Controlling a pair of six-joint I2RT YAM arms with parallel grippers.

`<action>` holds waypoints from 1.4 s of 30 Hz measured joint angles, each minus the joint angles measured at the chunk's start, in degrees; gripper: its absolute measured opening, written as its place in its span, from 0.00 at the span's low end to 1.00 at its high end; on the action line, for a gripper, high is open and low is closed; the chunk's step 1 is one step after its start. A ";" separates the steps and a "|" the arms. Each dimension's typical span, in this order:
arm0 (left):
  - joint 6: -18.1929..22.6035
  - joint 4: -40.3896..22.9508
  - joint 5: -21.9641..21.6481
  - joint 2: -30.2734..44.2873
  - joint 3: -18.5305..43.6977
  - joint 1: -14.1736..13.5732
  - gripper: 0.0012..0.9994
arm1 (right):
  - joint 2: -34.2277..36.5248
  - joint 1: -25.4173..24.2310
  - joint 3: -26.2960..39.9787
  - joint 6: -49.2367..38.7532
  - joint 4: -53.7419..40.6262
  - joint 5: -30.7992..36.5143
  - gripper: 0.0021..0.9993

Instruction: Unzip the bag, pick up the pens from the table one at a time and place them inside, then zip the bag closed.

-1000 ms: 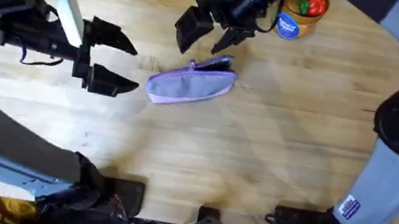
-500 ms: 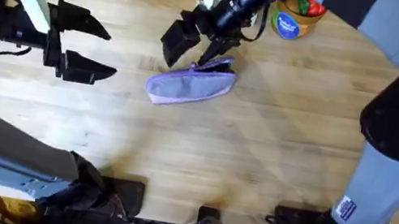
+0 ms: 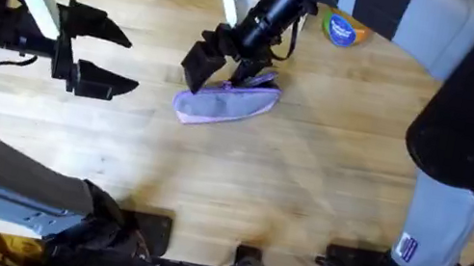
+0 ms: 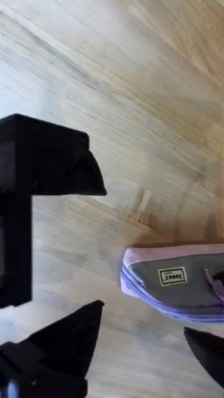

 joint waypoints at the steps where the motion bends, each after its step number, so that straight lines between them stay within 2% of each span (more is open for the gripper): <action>1: 0.00 0.01 0.00 -0.01 0.00 0.00 0.99 | 0.00 0.00 0.00 0.08 0.00 0.00 0.91; 8: 0.00 -0.58 0.00 -0.01 0.00 0.00 0.99 | 0.00 0.00 0.00 0.17 -0.04 0.00 0.54; 11: 0.00 -0.88 0.00 0.01 0.00 0.00 0.99 | 0.00 0.04 0.00 0.39 -0.04 -0.26 0.34; 18: 0.00 -1.23 0.00 -0.01 0.00 0.00 0.99 | 0.00 0.04 0.00 0.43 -0.64 -0.46 0.04; 33: 0.00 -1.23 0.00 -0.01 0.00 0.00 0.99 | 0.00 -0.30 0.31 -0.05 -1.79 -0.48 0.03; 42: -0.03 -1.48 0.00 -0.01 0.00 0.00 0.99 | -0.09 -1.49 6.24 -0.07 -2.85 -0.42 0.03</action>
